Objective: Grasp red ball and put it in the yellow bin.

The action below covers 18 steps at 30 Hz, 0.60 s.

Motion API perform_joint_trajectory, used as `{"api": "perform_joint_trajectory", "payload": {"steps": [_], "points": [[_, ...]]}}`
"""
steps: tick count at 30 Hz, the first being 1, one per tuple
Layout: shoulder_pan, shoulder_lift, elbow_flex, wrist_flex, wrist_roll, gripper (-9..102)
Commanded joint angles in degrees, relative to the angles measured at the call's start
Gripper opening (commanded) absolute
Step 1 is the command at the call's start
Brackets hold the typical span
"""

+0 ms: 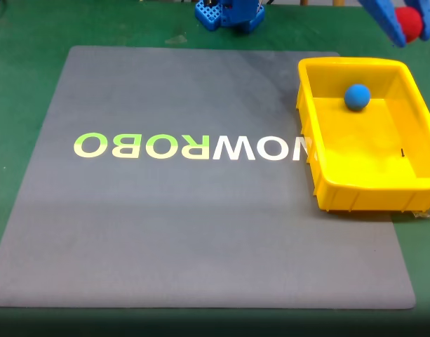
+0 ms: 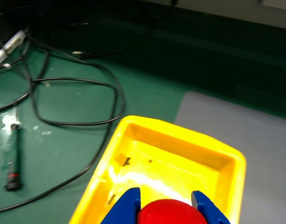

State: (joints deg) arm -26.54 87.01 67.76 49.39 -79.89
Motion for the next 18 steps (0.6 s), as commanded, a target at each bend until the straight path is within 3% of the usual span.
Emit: {"api": "perform_joint_trajectory", "payload": {"steps": [1,7,11,14,18], "points": [[-1.1,1.8,-1.6,-0.9,0.6,0],[-0.9,1.0,-1.6,-1.3,0.6,1],[0.0,1.1,-1.6,-1.2,1.0,32],[0.7,1.3,-1.6,-1.0,1.4,40],[1.4,1.4,-1.6,-1.0,1.4,43]]}}
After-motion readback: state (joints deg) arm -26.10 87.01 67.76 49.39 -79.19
